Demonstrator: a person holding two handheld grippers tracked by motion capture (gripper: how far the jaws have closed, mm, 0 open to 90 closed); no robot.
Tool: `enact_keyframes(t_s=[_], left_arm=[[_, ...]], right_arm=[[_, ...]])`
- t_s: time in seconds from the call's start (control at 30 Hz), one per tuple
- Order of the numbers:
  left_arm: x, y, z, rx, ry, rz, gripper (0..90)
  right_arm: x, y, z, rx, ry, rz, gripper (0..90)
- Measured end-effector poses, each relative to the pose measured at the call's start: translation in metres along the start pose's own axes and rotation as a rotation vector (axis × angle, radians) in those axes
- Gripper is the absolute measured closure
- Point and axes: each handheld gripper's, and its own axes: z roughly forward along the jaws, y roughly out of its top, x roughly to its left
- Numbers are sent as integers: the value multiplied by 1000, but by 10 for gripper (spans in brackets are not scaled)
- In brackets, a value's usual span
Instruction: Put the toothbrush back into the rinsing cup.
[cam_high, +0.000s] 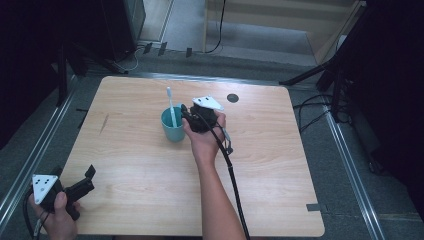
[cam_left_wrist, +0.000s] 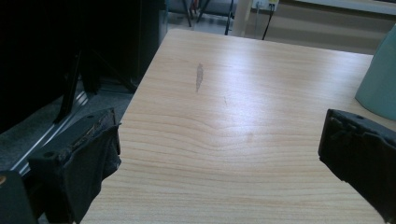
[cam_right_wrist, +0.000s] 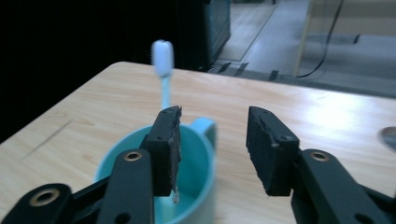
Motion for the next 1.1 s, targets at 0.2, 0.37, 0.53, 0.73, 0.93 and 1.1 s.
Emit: enact_keyframes(t_s=[0.2,0.37,0.53,0.73,0.93,1.1], left_arm=[[0,0,0,1,2,3,0],[-1,0,0,-1,2,6,0],[-1,0,0,0,0,14,0],[-2,0,0,-1,0,18,0],[-2,0,0,-3,-1,20,0],[-2,0,0,-2,0,24,0]], right_arm=[[-18,4,-13,21,-33,35,412],[-40,2,-28,22,-47,78,253],[-59,-3,-40,34,-86,54,179],[-84,-13,-53,58,-69,82,126],[-105,-26,-71,64,-127,74,131],[-120,-35,-85,48,-134,86,133]])
